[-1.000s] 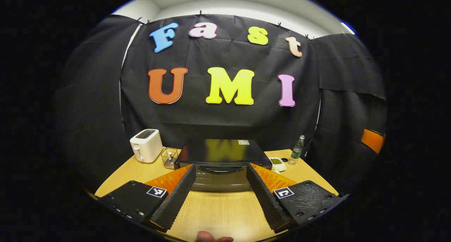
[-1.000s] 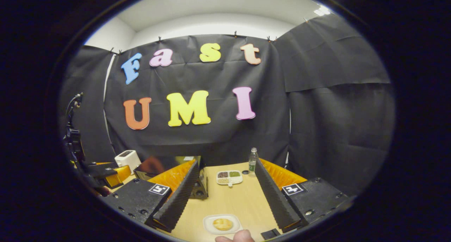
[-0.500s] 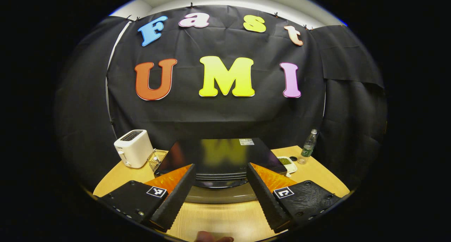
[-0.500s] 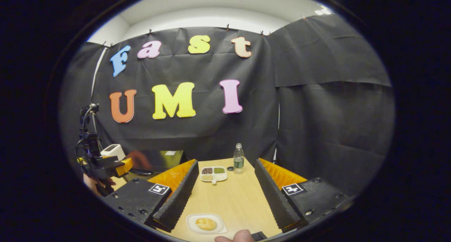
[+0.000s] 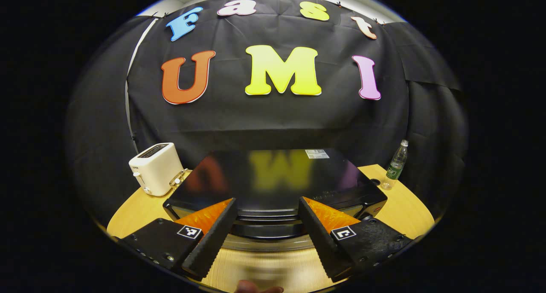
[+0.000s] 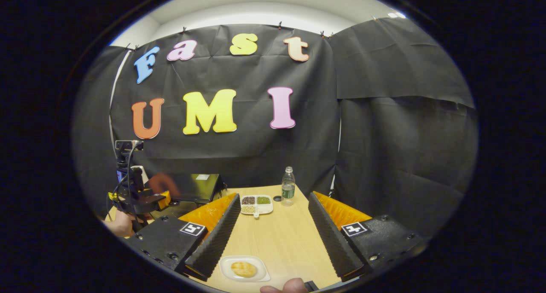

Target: Open the electric oven with the left hand, put the food in, and close the electric oven.

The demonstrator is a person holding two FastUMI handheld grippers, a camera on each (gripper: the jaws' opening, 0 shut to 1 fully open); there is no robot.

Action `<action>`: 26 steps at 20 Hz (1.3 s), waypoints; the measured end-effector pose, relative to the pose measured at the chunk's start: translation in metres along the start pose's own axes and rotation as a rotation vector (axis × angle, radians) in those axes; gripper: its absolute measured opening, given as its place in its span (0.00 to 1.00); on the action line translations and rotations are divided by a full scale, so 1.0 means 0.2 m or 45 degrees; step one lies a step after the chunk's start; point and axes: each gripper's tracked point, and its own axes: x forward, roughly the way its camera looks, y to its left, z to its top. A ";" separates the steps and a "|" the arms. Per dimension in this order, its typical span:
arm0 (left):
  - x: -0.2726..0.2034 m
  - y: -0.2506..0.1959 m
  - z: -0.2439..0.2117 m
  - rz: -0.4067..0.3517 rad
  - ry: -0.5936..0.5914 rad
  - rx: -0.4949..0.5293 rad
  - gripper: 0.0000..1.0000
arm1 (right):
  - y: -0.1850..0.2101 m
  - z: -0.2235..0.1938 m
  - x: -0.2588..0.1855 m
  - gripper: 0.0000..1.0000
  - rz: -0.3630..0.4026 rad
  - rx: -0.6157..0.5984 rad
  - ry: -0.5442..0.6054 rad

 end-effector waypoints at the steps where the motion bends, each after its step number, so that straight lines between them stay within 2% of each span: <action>1: -0.01 0.00 0.02 -0.003 -0.023 0.014 0.96 | 0.01 0.00 0.00 1.00 0.002 0.002 0.003; 2: 0.00 0.00 0.00 -0.013 -0.008 0.010 0.87 | 0.01 -0.01 0.00 1.00 0.007 0.005 0.003; 3: -0.01 -0.01 0.00 -0.024 0.000 -0.001 0.97 | 0.02 -0.02 0.00 1.00 0.011 0.012 0.005; 4: -0.02 -0.01 -0.01 -0.032 0.005 -0.007 0.99 | 0.03 -0.02 0.00 1.00 0.015 0.019 0.008; 15: -0.25 0.00 -0.13 -0.010 0.098 -0.003 0.99 | 0.05 -0.03 -0.10 1.00 0.029 0.074 -0.018; 16: -0.27 -0.01 -0.17 -0.018 0.121 -0.006 0.88 | 0.04 -0.04 -0.12 1.00 0.028 0.074 -0.018; 17: -0.29 -0.02 -0.26 -0.029 0.191 -0.020 0.98 | 0.04 -0.05 -0.13 1.00 0.029 0.078 -0.014; 19: -0.37 -0.05 -0.49 -0.040 0.371 -0.082 0.98 | 0.04 -0.07 -0.16 1.00 0.033 0.087 0.000; 21: -0.44 -0.03 -0.63 -0.039 0.426 -0.135 0.97 | 0.03 -0.09 -0.18 1.00 0.028 0.080 0.003; 26: -0.49 -0.06 -0.86 -0.041 0.528 -0.109 0.96 | 0.00 -0.16 -0.23 1.00 0.024 0.059 0.053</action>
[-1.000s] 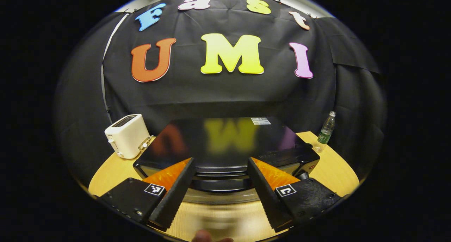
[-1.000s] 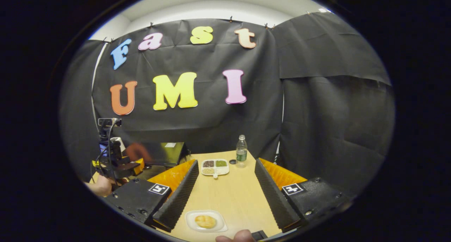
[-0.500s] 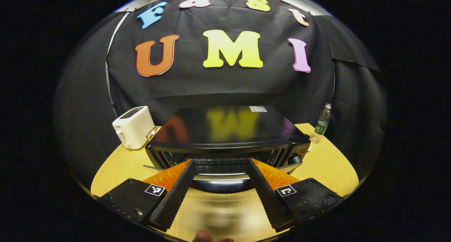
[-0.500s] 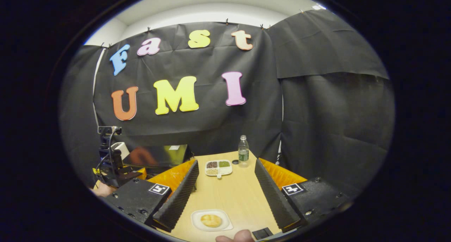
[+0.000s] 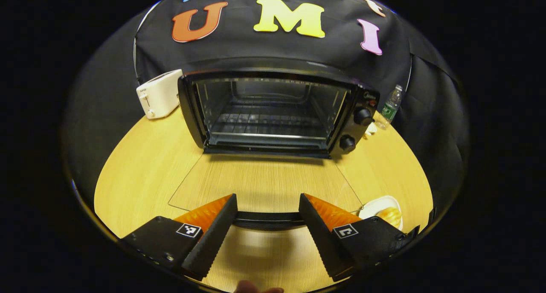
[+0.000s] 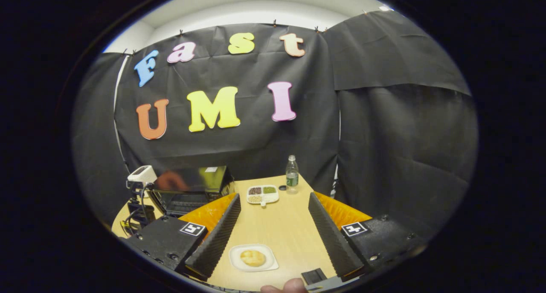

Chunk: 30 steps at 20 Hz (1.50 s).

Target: Open the electric oven with the left hand, put the food in, and close the electric oven.

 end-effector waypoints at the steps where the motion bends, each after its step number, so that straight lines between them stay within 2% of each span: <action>1: 0.02 0.01 -0.04 0.001 0.022 0.001 0.96 | 0.00 -0.01 -0.01 1.00 -0.001 -0.005 0.005; 3: 0.06 0.01 -0.11 0.003 0.072 -0.001 0.97 | -0.02 -0.01 -0.02 1.00 -0.003 -0.020 0.007; 4: 0.07 0.02 -0.12 0.009 0.082 0.005 1.00 | -0.02 -0.01 -0.02 1.00 -0.002 -0.027 0.011; 5: 0.07 0.02 -0.11 0.014 0.074 0.020 0.97 | -0.02 -0.02 -0.03 1.00 0.000 -0.030 0.014; 8: 0.10 0.03 -0.13 0.020 0.099 0.028 0.96 | -0.03 -0.04 -0.03 1.00 0.004 -0.024 0.031; 17: 0.09 0.03 -0.07 0.028 0.024 0.061 0.96 | -0.03 -0.11 -0.05 1.00 0.030 -0.037 0.070; 18: 0.07 0.03 -0.06 0.029 -0.001 0.061 0.96 | -0.03 -0.12 -0.06 1.00 0.040 -0.035 0.080; 19: 0.06 0.04 -0.04 0.034 -0.031 0.053 0.86 | -0.03 -0.13 -0.06 1.00 0.049 -0.034 0.087; 20: 0.05 0.06 -0.03 0.044 -0.045 0.045 0.94 | -0.02 -0.14 -0.06 1.00 0.053 -0.039 0.096; 25: -0.12 0.08 0.08 0.033 -0.164 -0.016 0.94 | 0.02 -0.26 -0.01 1.00 0.123 -0.081 0.151; 30: -0.45 0.10 0.22 0.052 -0.327 -0.035 0.94 | 0.13 -0.54 0.08 1.00 0.259 -0.112 0.264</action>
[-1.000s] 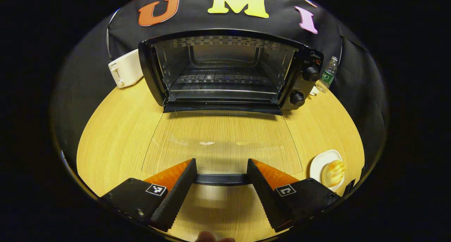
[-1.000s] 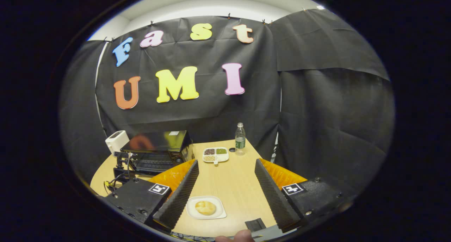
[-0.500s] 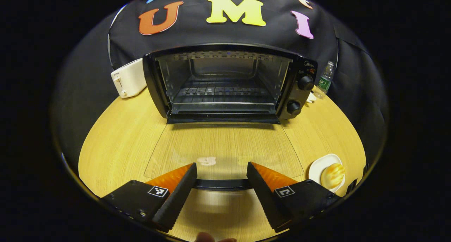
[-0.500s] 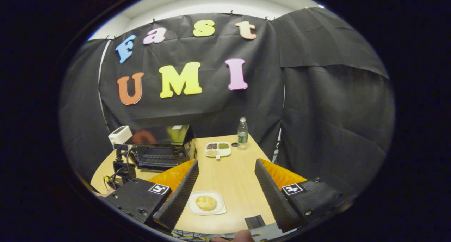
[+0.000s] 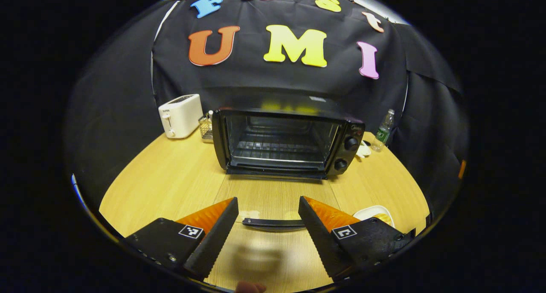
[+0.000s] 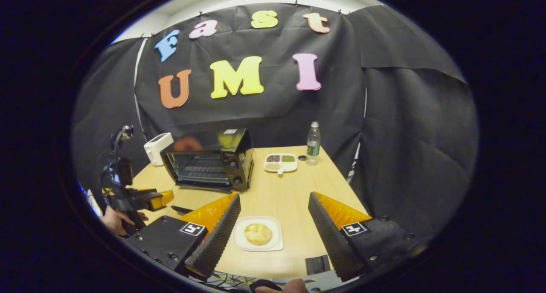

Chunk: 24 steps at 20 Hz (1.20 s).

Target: Open the electric oven with the left hand, put the food in, and close the electric oven.

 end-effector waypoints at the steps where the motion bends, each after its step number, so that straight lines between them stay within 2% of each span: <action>1: -0.07 0.01 0.05 0.005 -0.027 -0.007 0.94 | 0.02 -0.08 0.04 1.00 0.019 -0.013 0.036; 6: -0.36 0.02 0.30 0.048 -0.175 -0.026 0.94 | 0.09 -0.44 0.25 1.00 0.088 -0.041 0.208; 13: -0.62 0.02 0.53 0.078 -0.274 -0.039 0.94 | 0.13 -0.78 0.47 1.00 0.130 -0.077 0.369; 19: -0.66 0.04 0.60 0.140 -0.311 -0.090 0.93 | 0.09 -0.91 0.62 1.00 0.123 -0.142 0.454; 24: -0.61 0.02 0.59 0.181 -0.277 -0.086 0.93 | 0.10 -0.95 0.67 0.98 0.175 -0.164 0.508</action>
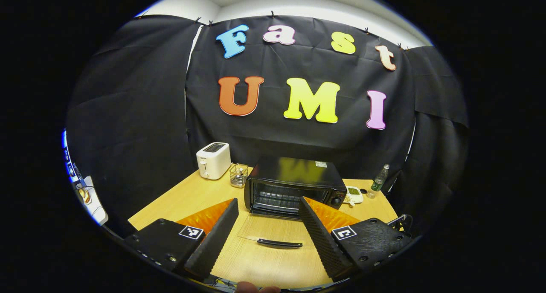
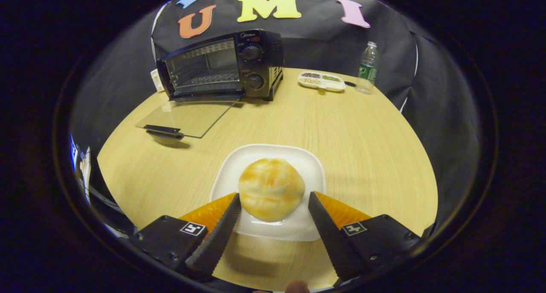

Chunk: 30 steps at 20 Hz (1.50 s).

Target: Open the electric oven with the left hand, put the food in, and close the electric oven.

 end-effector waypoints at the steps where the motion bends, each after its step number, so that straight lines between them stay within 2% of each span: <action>1: 0.00 0.00 -0.01 0.008 0.003 -0.005 0.93 | 0.00 0.00 0.01 0.95 0.004 -0.001 0.001; 5: -0.01 0.01 0.01 0.037 -0.004 0.001 0.94 | -0.01 0.01 0.02 0.82 0.026 -0.026 0.019; 7: -0.02 0.04 0.03 0.052 -0.025 0.010 0.94 | -0.04 0.03 0.02 0.75 0.006 -0.019 0.019; 12: -0.02 0.13 0.08 0.011 -0.069 0.023 0.94 | -0.02 0.16 -0.06 0.65 -0.024 0.066 -0.025; 18: -0.03 0.31 0.13 -0.082 -0.135 0.098 0.94 | 0.11 0.28 -0.26 0.63 -0.085 0.185 -0.115; 24: -0.05 0.58 0.12 -0.121 -0.138 0.079 0.94 | 0.38 0.32 -0.37 0.63 -0.118 0.265 -0.180; 30: -0.08 0.85 0.08 -0.119 -0.131 0.073 0.94 | 0.78 0.48 -0.30 0.63 -0.045 0.316 -0.270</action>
